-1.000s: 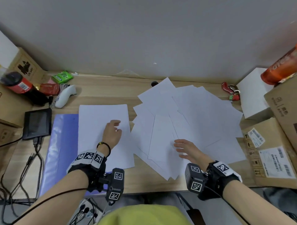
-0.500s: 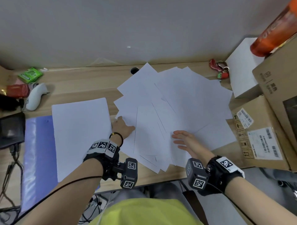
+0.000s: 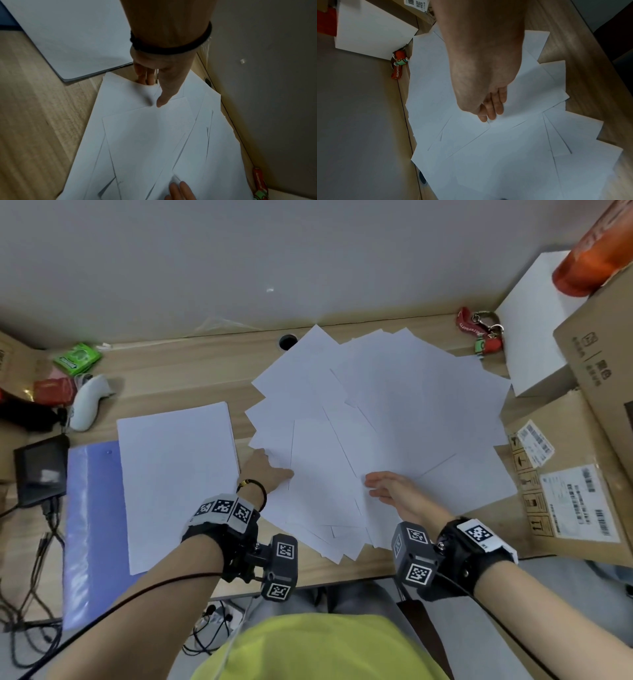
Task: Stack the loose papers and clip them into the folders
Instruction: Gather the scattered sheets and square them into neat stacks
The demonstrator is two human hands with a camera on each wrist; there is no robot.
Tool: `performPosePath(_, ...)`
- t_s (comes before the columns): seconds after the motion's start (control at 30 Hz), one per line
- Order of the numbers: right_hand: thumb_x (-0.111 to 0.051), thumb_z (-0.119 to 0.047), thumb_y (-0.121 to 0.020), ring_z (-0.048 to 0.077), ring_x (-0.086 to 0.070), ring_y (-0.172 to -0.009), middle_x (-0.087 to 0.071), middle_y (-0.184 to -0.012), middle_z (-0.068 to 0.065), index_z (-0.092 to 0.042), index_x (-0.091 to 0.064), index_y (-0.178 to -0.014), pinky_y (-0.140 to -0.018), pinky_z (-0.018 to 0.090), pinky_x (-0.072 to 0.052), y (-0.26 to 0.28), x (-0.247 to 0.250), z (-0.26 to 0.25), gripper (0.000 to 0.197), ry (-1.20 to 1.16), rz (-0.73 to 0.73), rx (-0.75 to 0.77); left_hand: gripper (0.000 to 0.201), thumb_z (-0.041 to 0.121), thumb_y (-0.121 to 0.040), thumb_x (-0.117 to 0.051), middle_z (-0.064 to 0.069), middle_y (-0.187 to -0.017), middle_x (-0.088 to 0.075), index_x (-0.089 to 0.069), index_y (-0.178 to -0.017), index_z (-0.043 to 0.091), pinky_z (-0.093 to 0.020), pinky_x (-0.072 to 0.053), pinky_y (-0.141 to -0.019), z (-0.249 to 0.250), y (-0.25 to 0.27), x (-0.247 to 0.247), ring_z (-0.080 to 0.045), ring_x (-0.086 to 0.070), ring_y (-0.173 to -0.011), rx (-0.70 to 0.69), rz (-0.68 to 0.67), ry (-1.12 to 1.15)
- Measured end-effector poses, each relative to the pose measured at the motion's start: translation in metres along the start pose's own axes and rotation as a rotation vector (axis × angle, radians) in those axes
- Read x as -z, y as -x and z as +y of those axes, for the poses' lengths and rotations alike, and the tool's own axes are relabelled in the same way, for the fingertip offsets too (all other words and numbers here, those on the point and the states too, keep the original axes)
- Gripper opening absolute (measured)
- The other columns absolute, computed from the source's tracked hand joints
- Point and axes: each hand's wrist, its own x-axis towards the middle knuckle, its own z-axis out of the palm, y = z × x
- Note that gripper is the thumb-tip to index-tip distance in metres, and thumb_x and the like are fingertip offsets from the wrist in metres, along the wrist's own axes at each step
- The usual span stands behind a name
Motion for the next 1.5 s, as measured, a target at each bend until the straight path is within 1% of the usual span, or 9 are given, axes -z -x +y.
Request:
performPosePath(0.07,-0.040,-0.004,-0.095,0.013,-0.058,-0.086,-0.064,-0.100,0.000,-0.022,-0.062,-0.092,-0.078,0.021,-0.042,-0.002,0.000,0.003,0.029,-0.016,0.012,0.000,0.023,0.013,-0.079,-0.075,-0.006,-0.095,-0.057,-0.056,-0.092,0.010,-0.031,-0.045,-0.079,0.003,-0.003,0.003,-0.026,-0.053,-0.101,0.009,-0.006,0.110)
performPosePath(0.13,-0.040,-0.004,-0.095,0.012,-0.058,-0.084,-0.064,-0.096,-0.002,-0.022,-0.062,-0.092,-0.075,0.020,-0.042,-0.002,-0.001,0.005,0.028,-0.034,0.022,0.002,0.016,0.010,-0.081,-0.073,-0.009,-0.087,-0.058,-0.058,-0.082,0.008,-0.032,-0.049,-0.075,0.001,-0.006,0.006,-0.027,-0.056,-0.094,0.030,-0.053,0.217)
performPosePath(0.27,-0.042,-0.003,-0.094,0.012,-0.057,-0.079,-0.064,-0.092,-0.001,-0.022,-0.062,-0.089,-0.072,0.020,-0.041,-0.001,-0.004,0.002,0.027,-0.038,0.053,0.007,0.042,0.015,-0.088,-0.066,-0.011,-0.121,-0.061,-0.055,-0.126,0.001,-0.041,-0.048,-0.097,0.006,0.005,0.014,-0.032,-0.059,-0.112,-0.011,-0.169,0.310)
performPosePath(0.4,-0.047,-0.009,-0.093,0.013,-0.057,-0.083,-0.065,-0.094,-0.003,-0.025,-0.063,-0.090,-0.070,0.023,-0.042,0.001,-0.007,-0.004,0.022,-0.014,0.101,0.015,0.009,0.024,-0.091,-0.064,0.001,-0.089,-0.070,-0.065,-0.090,0.015,-0.022,-0.053,-0.068,0.017,0.018,0.028,-0.013,-0.070,-0.082,-0.158,-0.252,0.315)
performPosePath(0.67,-0.055,-0.016,-0.092,0.012,-0.056,-0.079,-0.064,-0.095,-0.004,-0.026,-0.066,-0.091,-0.070,0.024,-0.044,0.014,-0.026,-0.033,0.015,0.022,0.108,0.140,0.056,0.025,-0.094,-0.060,0.019,-0.038,-0.042,-0.051,-0.040,0.030,-0.007,-0.030,-0.043,0.069,0.079,0.063,0.003,-0.042,-0.041,-0.481,-0.280,0.247)
performPosePath(0.83,-0.045,-0.009,-0.093,0.014,-0.054,-0.088,-0.060,-0.099,-0.005,-0.026,-0.064,-0.089,-0.075,0.025,-0.042,0.029,-0.039,-0.045,0.025,0.094,0.102,0.148,0.026,0.028,-0.091,-0.064,0.003,-0.079,-0.070,-0.071,-0.091,0.003,-0.023,-0.053,-0.062,0.089,0.101,0.092,-0.007,-0.065,-0.064,-0.632,-0.326,0.220)
performPosePath(1.1,-0.060,-0.029,-0.089,0.023,-0.060,-0.103,-0.065,-0.114,0.006,-0.018,-0.056,-0.113,-0.082,0.032,-0.048,0.047,-0.071,-0.066,0.027,-0.001,0.042,0.188,0.015,0.023,-0.092,-0.063,-0.001,-0.091,-0.070,-0.067,-0.091,0.009,-0.025,-0.052,-0.072,0.083,0.133,0.172,-0.014,-0.065,-0.081,-0.975,-0.383,0.318)
performPosePath(1.27,-0.043,-0.016,-0.096,0.015,-0.059,-0.065,-0.064,-0.073,0.000,-0.015,-0.059,-0.094,-0.062,0.026,-0.048,0.057,-0.107,-0.094,0.016,-0.131,-0.027,0.229,0.019,0.021,-0.092,-0.061,0.003,-0.104,-0.072,-0.061,-0.110,0.015,-0.028,-0.055,-0.083,0.026,0.096,0.204,-0.013,-0.069,-0.093,-0.798,-0.271,0.689)
performPosePath(1.5,-0.036,-0.067,-0.089,0.029,-0.065,-0.096,-0.070,-0.100,0.007,-0.017,-0.061,-0.107,-0.081,0.042,-0.053,0.049,-0.124,-0.084,0.058,-0.359,0.058,0.176,0.035,0.019,-0.094,-0.056,0.006,-0.130,-0.055,-0.045,-0.126,0.025,-0.038,-0.039,-0.107,-0.109,0.029,0.175,-0.018,-0.051,-0.121,-0.450,-0.119,0.448)
